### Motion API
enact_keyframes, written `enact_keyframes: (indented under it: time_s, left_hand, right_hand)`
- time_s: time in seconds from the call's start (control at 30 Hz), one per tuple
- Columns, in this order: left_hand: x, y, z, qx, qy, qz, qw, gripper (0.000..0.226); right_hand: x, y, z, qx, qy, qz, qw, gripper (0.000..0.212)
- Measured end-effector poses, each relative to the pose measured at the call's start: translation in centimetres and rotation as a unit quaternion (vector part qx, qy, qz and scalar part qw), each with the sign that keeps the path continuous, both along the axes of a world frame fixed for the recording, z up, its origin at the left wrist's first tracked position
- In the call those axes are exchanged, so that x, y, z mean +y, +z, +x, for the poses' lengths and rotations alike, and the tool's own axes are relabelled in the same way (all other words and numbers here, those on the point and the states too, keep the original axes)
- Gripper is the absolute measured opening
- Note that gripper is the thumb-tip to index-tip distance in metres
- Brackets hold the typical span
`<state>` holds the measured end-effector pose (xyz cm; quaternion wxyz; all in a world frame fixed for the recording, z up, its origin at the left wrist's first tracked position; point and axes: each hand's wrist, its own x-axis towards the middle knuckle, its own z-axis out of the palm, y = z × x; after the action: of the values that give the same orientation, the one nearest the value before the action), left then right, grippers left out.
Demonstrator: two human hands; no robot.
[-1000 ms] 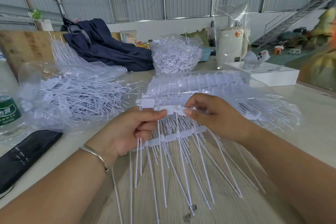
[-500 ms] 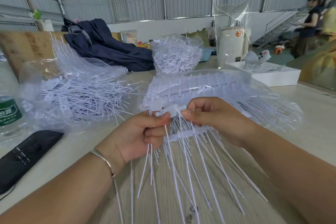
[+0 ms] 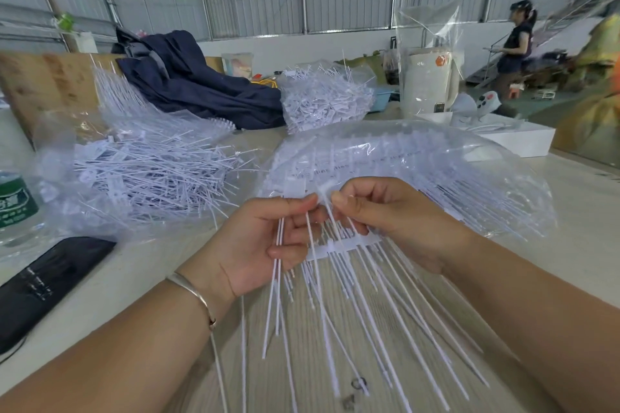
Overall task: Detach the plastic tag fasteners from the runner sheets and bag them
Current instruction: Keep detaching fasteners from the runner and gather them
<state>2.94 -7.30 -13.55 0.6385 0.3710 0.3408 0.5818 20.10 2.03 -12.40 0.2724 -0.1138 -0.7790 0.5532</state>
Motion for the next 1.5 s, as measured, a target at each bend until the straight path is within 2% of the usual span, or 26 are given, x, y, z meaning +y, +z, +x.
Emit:
enact_keyframes:
  time_s: [0.1, 0.2, 0.3, 0.47, 0.57, 0.73, 0.87, 0.97, 1.07, 1.2, 1.33, 1.5]
  left_hand:
    - [0.1, 0.2, 0.0, 0.01, 0.01, -0.009, 1.0, 0.03]
    - [0.2, 0.3, -0.2, 0.03, 0.041, -0.021, 0.998, 0.022]
    - [0.3, 0.4, -0.5, 0.036, 0.071, -0.036, 0.996, 0.025]
    - [0.4, 0.5, -0.4, 0.002, 0.108, -0.06, 0.992, 0.027]
    - [0.5, 0.2, -0.4, -0.001, 0.151, -0.066, 0.986, 0.03]
    - [0.4, 0.2, -0.3, 0.086, 0.166, -0.034, 0.982, 0.036]
    - [0.6, 0.3, -1.0, 0.045, 0.198, -0.063, 0.977, 0.029]
    - [0.6, 0.1, -1.2, 0.063, 0.22, -0.1, 0.968, 0.029]
    - [0.5, 0.1, -0.8, 0.098, 0.217, -0.098, 0.966, 0.028]
    - [0.5, 0.2, -0.3, 0.084, 0.177, -0.096, 0.976, 0.031]
    - [0.4, 0.1, -0.1, 0.108, 0.161, -0.093, 0.977, 0.03]
    - [0.1, 0.3, -0.2, 0.133, 0.179, -0.076, 0.972, 0.029]
  right_hand:
    - [0.1, 0.0, 0.1, 0.011, -0.005, -0.008, 1.0, 0.038]
    - [0.5, -0.1, 0.2, 0.012, -0.012, -0.006, 1.0, 0.025]
    - [0.8, -0.1, 0.4, 0.027, -0.021, -0.009, 0.999, 0.017]
    - [0.9, -0.1, 0.3, 0.064, -0.089, 0.028, 0.994, 0.027]
    - [0.9, -0.2, 0.2, 0.047, -0.123, 0.087, 0.988, 0.026]
    - [1.1, -0.5, 0.0, 0.022, -0.136, 0.106, 0.985, 0.02]
    - [1.4, -0.7, 0.1, 0.01, -0.145, 0.121, 0.982, 0.017]
    - [1.5, -0.8, 0.0, 0.005, -0.156, 0.129, 0.979, 0.014]
    - [1.5, -0.9, -0.1, 0.004, -0.158, 0.133, 0.978, 0.011]
    - [1.3, -1.1, 0.0, 0.0, -0.158, 0.155, 0.975, 0.011]
    - [1.4, -1.2, -0.1, -0.005, -0.167, 0.179, 0.97, 0.013]
    - [1.6, -1.2, 0.0, -0.037, -0.171, 0.217, 0.96, 0.012]
